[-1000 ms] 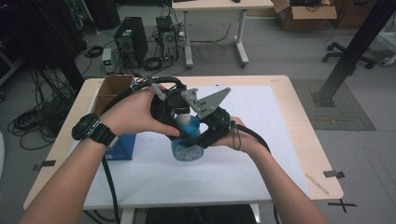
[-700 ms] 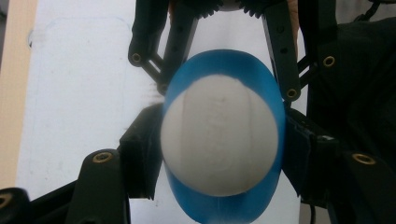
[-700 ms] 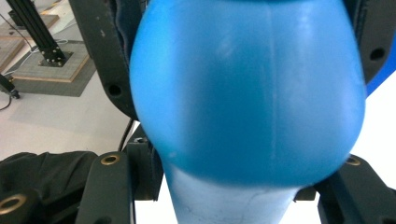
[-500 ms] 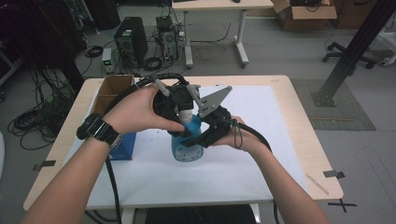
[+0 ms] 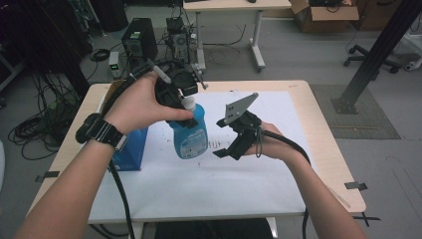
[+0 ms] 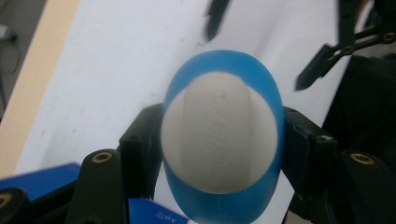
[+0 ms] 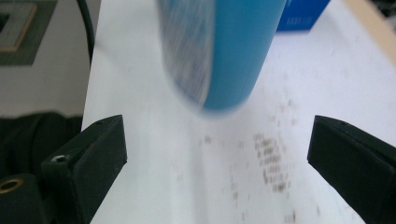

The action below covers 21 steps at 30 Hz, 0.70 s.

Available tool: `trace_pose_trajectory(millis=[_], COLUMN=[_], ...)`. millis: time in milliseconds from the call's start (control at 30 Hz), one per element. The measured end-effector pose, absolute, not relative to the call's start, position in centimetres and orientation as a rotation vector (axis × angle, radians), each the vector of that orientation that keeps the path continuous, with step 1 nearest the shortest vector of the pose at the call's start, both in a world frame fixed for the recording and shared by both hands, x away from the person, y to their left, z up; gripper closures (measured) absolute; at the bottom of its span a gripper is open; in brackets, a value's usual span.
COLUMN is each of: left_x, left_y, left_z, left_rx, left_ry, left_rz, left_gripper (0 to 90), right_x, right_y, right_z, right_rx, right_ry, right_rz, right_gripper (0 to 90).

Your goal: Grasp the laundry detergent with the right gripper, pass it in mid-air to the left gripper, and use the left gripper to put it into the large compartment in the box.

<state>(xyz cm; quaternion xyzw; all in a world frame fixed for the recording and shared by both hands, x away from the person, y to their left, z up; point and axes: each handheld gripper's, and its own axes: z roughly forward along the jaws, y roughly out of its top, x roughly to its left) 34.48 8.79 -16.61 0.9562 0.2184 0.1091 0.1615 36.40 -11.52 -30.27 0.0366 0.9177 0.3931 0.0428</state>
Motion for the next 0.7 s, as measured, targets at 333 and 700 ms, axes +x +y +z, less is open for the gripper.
trace_pose_trajectory(millis=[333,700], left_x=[35.6,36.7], left_y=[11.9,16.6], left_z=[-13.4,-10.6], left_rx=[2.603,2.410], left_ry=[0.953,1.324], left_rz=[0.408,0.491], left_gripper=[38.4,38.5], right_x=[36.9,37.1], right_y=[-15.3,-19.4], right_z=[-31.6,-31.2], right_rx=[0.160,0.262], right_ry=[2.921,2.933], right_rz=[0.890,0.753], right_gripper=[5.3,6.0])
